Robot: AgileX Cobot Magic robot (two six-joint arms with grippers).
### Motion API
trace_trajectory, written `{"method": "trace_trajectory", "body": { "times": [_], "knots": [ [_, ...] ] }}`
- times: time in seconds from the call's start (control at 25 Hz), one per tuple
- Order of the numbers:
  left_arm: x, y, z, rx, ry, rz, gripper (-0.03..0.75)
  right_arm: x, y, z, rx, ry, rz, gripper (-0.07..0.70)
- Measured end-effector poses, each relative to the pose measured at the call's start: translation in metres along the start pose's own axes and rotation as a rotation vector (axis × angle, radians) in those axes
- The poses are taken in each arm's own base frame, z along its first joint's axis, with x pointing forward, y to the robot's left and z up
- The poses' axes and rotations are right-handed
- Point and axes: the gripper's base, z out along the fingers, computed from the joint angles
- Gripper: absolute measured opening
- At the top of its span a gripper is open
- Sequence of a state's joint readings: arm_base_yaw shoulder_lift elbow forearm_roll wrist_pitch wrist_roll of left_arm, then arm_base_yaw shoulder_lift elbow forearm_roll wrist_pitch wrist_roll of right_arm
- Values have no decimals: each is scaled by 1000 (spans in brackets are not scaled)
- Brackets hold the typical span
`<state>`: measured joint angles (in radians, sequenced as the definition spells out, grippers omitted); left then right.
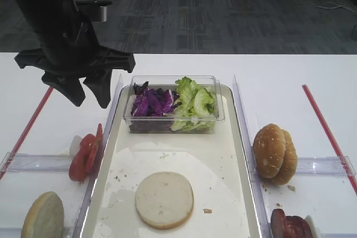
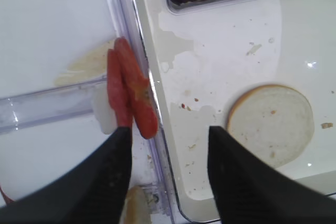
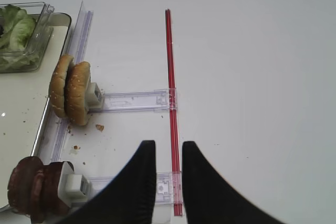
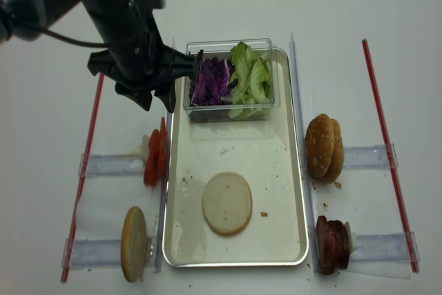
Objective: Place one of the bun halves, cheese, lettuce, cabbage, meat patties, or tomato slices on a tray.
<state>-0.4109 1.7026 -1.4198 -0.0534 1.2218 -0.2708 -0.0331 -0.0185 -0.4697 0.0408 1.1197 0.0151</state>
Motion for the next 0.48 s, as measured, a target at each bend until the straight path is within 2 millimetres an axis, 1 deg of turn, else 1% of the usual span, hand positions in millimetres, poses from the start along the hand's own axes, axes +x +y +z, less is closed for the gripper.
{"method": "trace_trajectory", "body": {
  "times": [0.16,0.32,0.48],
  "knots": [
    [-4,13,-1,-11,-5,-35,347,0,0,0,0,0,0,153],
    [-9,34,-2,-28,-11,-81,347,0,0,0,0,0,0,153],
    [-9,56,1,-46,2,-120,348,0,0,0,0,0,-2,153]
  ]
}}
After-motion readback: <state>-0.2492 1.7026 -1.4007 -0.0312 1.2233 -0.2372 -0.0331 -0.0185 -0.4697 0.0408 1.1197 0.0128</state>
